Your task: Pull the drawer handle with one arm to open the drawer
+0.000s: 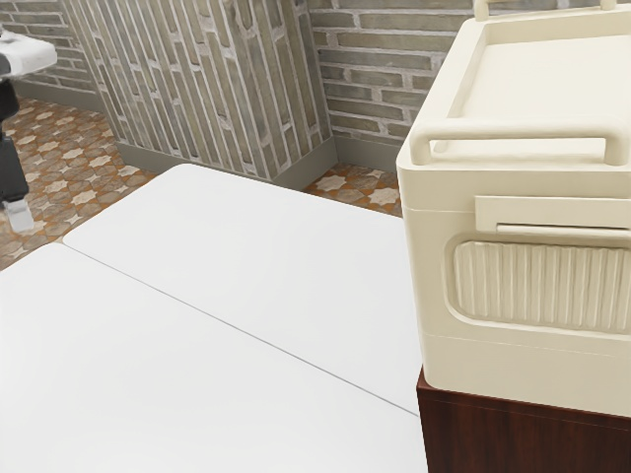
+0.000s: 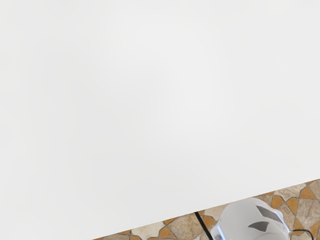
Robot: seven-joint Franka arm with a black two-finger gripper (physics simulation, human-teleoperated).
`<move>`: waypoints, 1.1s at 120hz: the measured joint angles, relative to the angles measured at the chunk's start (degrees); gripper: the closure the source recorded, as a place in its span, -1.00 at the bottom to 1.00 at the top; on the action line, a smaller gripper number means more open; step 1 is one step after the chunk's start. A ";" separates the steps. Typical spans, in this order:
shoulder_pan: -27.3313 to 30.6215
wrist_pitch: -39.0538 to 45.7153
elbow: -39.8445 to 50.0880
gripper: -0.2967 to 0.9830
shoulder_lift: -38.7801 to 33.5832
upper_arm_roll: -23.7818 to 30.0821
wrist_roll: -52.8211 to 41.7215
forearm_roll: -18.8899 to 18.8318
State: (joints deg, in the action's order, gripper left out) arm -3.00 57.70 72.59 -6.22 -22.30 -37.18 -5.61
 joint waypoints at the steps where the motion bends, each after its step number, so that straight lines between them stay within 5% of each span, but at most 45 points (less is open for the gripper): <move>1: -0.07 0.86 0.08 -0.54 -0.01 -0.03 -0.92 -0.04; 31: -0.75 15.42 0.50 -0.54 -0.25 0.11 -23.29 0.66; 80: -3.60 20.95 2.30 -0.53 -0.11 0.64 -44.98 -0.56; 132: -14.36 33.95 24.17 -0.53 -6.05 0.19 -56.64 -4.67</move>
State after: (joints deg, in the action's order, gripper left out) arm -17.35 91.65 96.76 -12.27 -22.11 -93.82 -10.28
